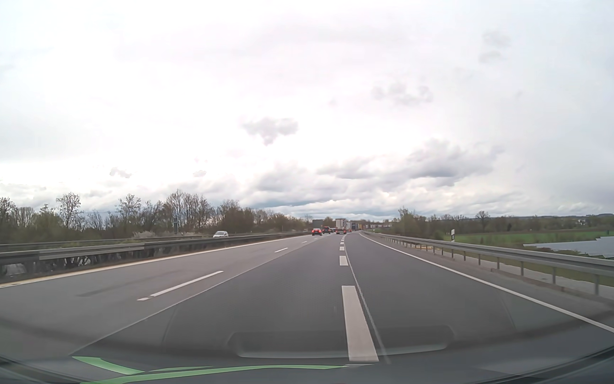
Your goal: Follow the waypoints while adhering to traffic rules and regulations
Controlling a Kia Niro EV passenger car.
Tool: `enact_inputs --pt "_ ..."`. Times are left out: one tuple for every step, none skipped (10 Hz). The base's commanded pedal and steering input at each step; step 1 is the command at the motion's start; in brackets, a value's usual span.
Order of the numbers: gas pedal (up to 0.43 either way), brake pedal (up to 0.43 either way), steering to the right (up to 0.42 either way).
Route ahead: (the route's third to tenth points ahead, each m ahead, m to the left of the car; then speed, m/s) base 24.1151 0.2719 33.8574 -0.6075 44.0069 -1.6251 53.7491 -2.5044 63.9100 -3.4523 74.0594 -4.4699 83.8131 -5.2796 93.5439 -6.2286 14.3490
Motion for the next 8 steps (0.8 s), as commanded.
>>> enact_inputs --pt "0.079 0.0 -0.006" --pt "0.079 0.0 -0.006" --pt "0.079 0.0 -0.006" --pt "0.079 0.0 -0.005" --pt "0.079 0.0 -0.005" --pt "0.079 0.0 -0.005" --pt "0.079 0.0 -0.005" --pt "0.079 0.0 -0.005"
